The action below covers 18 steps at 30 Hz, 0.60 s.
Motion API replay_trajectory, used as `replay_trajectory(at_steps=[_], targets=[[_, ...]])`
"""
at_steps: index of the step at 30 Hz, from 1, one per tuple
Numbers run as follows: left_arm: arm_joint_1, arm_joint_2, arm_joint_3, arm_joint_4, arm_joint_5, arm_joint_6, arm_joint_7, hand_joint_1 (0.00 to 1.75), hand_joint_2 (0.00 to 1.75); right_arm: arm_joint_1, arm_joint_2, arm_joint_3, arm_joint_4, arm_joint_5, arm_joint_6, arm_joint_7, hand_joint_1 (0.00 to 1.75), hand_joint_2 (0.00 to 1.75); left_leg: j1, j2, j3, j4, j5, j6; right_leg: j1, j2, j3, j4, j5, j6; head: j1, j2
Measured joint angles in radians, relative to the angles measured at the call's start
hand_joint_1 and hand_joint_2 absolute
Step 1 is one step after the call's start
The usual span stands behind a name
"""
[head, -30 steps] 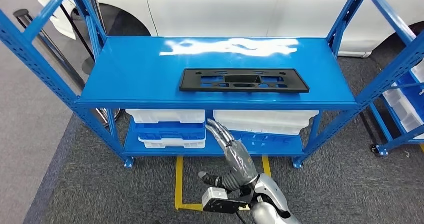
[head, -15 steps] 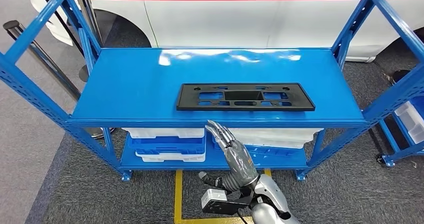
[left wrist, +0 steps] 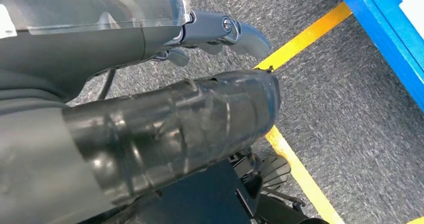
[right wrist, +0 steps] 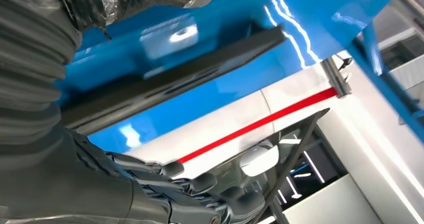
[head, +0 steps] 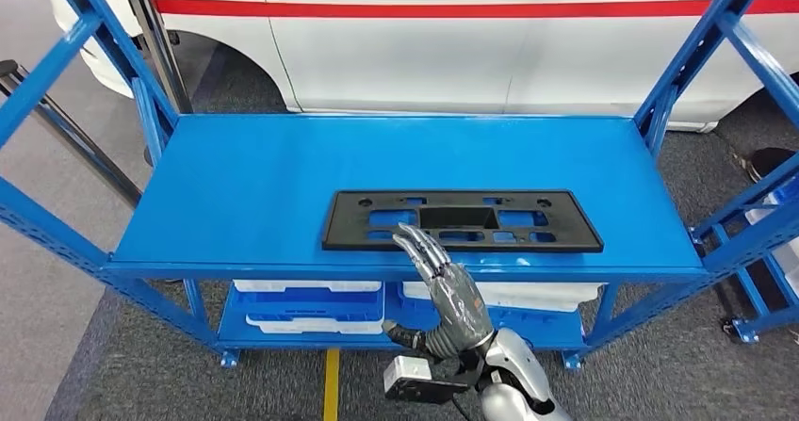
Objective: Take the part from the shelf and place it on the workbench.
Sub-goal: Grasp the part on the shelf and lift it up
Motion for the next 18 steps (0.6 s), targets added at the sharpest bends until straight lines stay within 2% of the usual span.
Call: replay_trajectory(at_steps=[2, 3, 6, 7, 8, 10, 11, 12, 13, 14, 16, 17, 18], targets=[[-0.002, 0.000, 0.000, 0.000, 0.000, 0.009, 0.002, 0.00, 0.00, -0.001, -0.001, 0.000, -0.006, 0.002, -0.002, 0.001, 0.00, 1.75, 0.002, 0.003, -0.011, 0.034, -0.009, -0.008, -0.003, 0.000, 0.018, -0.013, -0.005, -0.012, 0.000, 0.000], [-0.003, 0.000, 0.000, 0.000, 0.000, 0.011, 0.002, 0.00, 0.00, -0.001, -0.001, 0.000, -0.008, 0.002, -0.003, 0.001, 0.00, 1.75, 0.003, 0.005, -0.035, 0.079, -0.026, -0.012, -0.004, -0.001, 0.027, -0.018, -0.008, -0.018, 0.000, 0.000], [-0.001, 0.000, 0.000, 0.000, 0.000, 0.013, 0.003, 0.00, 0.00, -0.001, -0.002, 0.000, -0.008, 0.002, -0.004, 0.001, 0.00, 1.75, 0.005, 0.007, -0.142, 0.244, -0.094, -0.021, 0.001, -0.002, 0.041, -0.021, -0.022, -0.028, 0.000, 0.000], [0.000, 0.000, 0.000, 0.000, 0.000, 0.013, 0.003, 0.00, 0.00, 0.000, -0.002, 0.000, -0.008, 0.002, -0.004, 0.001, 0.00, 1.75, 0.005, 0.007, -0.164, 0.261, -0.093, -0.022, 0.003, -0.001, 0.046, -0.021, -0.027, -0.029, 0.000, 0.000], [0.000, 0.000, 0.000, 0.000, 0.000, 0.014, 0.003, 0.00, 0.00, 0.000, -0.002, 0.000, -0.008, 0.002, -0.004, 0.001, 0.00, 1.75, 0.005, 0.007, -0.169, 0.241, -0.069, -0.021, 0.005, 0.000, 0.053, -0.021, -0.032, -0.029, 0.000, 0.000], [0.000, 0.001, 0.000, 0.000, 0.000, 0.015, 0.004, 0.00, 0.00, 0.001, -0.002, 0.000, -0.009, 0.003, -0.004, 0.001, 0.00, 1.75, 0.002, 0.007, -0.138, 0.122, 0.023, -0.009, 0.009, 0.002, 0.067, -0.021, -0.041, -0.029, 0.000, 0.000], [-0.001, 0.001, 0.000, 0.000, 0.000, 0.016, 0.004, 0.00, 0.00, 0.000, -0.002, 0.000, -0.010, 0.003, -0.005, 0.001, 0.00, 1.75, -0.001, 0.008, -0.121, 0.065, 0.051, -0.001, 0.010, 0.002, 0.072, -0.020, -0.044, -0.027, 0.001, 0.000], [-0.003, 0.001, 0.000, 0.000, 0.000, 0.017, 0.004, 0.00, 0.00, 0.000, -0.002, 0.000, -0.010, 0.003, -0.005, 0.001, 0.00, 1.75, -0.005, 0.008, -0.109, 0.025, 0.067, 0.005, 0.011, 0.002, 0.074, -0.020, -0.047, -0.024, 0.000, 0.000], [-0.004, 0.001, 0.000, 0.000, 0.000, 0.019, 0.005, 0.00, 0.00, 0.001, -0.002, 0.000, -0.010, 0.003, -0.006, 0.001, 0.00, 1.75, -0.008, 0.008, -0.104, 0.009, 0.072, 0.011, 0.011, 0.001, 0.074, -0.020, -0.048, -0.020, 0.000, 0.000], [-0.004, 0.002, 0.000, 0.000, 0.000, 0.020, 0.006, 0.00, 0.00, 0.001, -0.002, 0.000, -0.011, 0.004, -0.006, 0.002, 0.00, 1.75, -0.010, 0.007, -0.103, 0.006, 0.070, 0.015, 0.011, 0.001, 0.075, -0.021, -0.049, -0.015, -0.001, 0.000], [-0.002, 0.001, -0.001, 0.000, 0.000, 0.021, 0.008, 0.00, 0.00, 0.002, -0.003, -0.001, -0.013, 0.007, -0.007, 0.004, 0.00, 1.75, -0.004, 0.008, -0.092, -0.008, 0.091, 0.025, 0.011, 0.001, 0.077, -0.019, -0.054, -0.004, -0.001, 0.000], [-0.002, 0.001, -0.001, 0.000, 0.000, 0.021, 0.009, 0.00, 0.00, 0.001, -0.004, -0.001, -0.015, 0.009, -0.008, 0.004, 0.00, 1.75, -0.001, 0.009, -0.088, -0.016, 0.096, 0.029, 0.011, 0.000, 0.073, -0.006, -0.065, 0.002, -0.001, 0.000], [-0.003, 0.001, -0.001, 0.000, 0.000, 0.021, 0.009, 0.00, 0.00, 0.000, -0.005, -0.001, -0.016, 0.013, -0.008, 0.005, 0.00, 1.75, 0.002, 0.011, -0.084, -0.024, 0.101, 0.032, 0.009, 0.000, 0.059, 0.028, -0.089, 0.008, -0.001, 0.000]])
